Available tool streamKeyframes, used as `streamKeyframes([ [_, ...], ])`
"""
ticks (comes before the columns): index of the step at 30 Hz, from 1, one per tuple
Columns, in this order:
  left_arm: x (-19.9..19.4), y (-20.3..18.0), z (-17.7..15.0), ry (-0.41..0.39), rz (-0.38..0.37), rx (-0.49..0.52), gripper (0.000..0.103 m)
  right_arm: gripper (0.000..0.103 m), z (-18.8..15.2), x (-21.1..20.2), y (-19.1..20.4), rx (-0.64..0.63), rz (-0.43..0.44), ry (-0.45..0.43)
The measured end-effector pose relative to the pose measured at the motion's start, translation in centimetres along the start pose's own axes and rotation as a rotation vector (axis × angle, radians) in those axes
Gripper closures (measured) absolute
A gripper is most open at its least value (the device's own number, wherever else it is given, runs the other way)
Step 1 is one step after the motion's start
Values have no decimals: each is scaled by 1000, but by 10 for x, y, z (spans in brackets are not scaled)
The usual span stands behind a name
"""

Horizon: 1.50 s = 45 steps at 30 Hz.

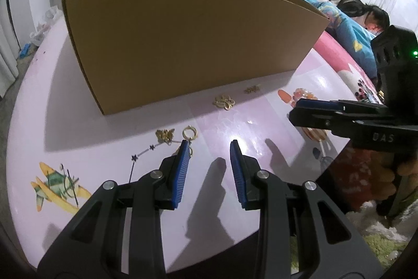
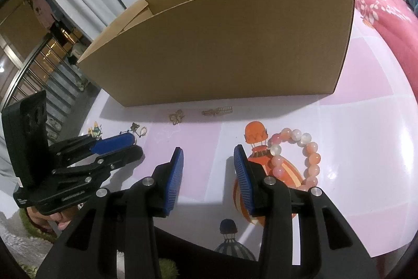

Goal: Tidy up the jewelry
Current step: 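Move the left gripper down to the small gold ring by the butterfly charm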

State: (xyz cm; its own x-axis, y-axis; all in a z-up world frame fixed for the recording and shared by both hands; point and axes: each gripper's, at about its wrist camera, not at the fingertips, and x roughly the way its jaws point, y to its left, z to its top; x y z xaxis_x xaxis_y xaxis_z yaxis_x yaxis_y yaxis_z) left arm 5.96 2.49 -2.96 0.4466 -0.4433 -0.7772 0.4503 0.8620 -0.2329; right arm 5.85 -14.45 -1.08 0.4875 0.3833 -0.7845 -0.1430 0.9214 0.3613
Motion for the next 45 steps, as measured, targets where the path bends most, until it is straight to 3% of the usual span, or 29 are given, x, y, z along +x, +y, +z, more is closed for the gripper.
streamKeyframes([
  [5,-4,-2,-3,14,6,2,72,63,0,0,0,1,1,-1],
  [11,-10,-2,8,-47,14,32,72,63,0,1,3,3,9,2],
  [24,23,-29,31,-52,-104,122,72,63,-1,-6,-7,44,3,-25],
  [41,36,-25,29,42,-168,54,73,63,-3,-5,-17,76,14,-20],
  [45,28,-27,31,-17,-150,80,73,63,-3,-6,-19,79,16,-21],
])
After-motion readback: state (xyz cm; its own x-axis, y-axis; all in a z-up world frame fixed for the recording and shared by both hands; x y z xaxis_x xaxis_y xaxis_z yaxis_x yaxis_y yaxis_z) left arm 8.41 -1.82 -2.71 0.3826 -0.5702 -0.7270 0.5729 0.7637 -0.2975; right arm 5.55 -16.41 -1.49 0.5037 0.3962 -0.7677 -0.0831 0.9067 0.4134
